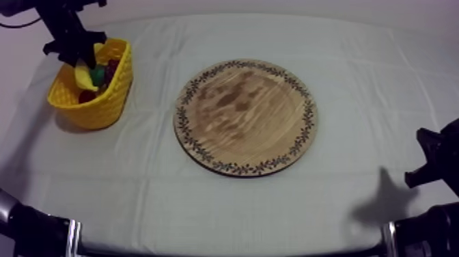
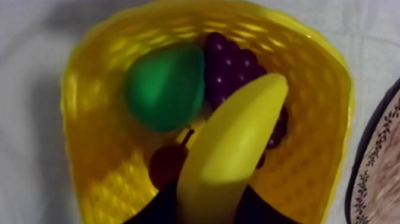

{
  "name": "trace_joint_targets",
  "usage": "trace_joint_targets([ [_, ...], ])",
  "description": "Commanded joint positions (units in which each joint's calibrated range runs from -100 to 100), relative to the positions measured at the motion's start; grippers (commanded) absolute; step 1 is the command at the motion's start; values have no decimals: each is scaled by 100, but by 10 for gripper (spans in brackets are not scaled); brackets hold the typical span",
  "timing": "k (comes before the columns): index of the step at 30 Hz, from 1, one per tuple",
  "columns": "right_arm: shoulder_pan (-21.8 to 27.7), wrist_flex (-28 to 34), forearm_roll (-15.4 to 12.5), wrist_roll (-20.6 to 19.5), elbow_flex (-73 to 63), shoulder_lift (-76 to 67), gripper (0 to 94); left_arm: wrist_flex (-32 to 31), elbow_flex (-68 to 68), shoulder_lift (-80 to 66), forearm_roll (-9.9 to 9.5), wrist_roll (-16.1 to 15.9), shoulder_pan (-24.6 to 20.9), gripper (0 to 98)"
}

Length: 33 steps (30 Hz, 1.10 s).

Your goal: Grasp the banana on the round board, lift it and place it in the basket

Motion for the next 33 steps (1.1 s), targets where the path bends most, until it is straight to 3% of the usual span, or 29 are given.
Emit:
trace_joint_targets([
  [1, 0, 0, 0, -1, 1, 0, 3, -59, 2, 78, 13, -22, -9, 498],
  [8, 0, 0, 0, -1, 1, 0, 3, -175, 143, 114, 99, -114, -106, 755],
  [18, 0, 0, 0, -1, 1, 0, 3, -189, 509, -896, 205, 46, -149, 851],
  [26, 0, 0, 0, -1, 1, 0, 3, -699, 1403, -2421, 212, 184, -86, 680],
  [33, 0, 0, 0, -1, 1, 0, 3, -2088, 2969, -4054, 239, 196, -63, 418],
])
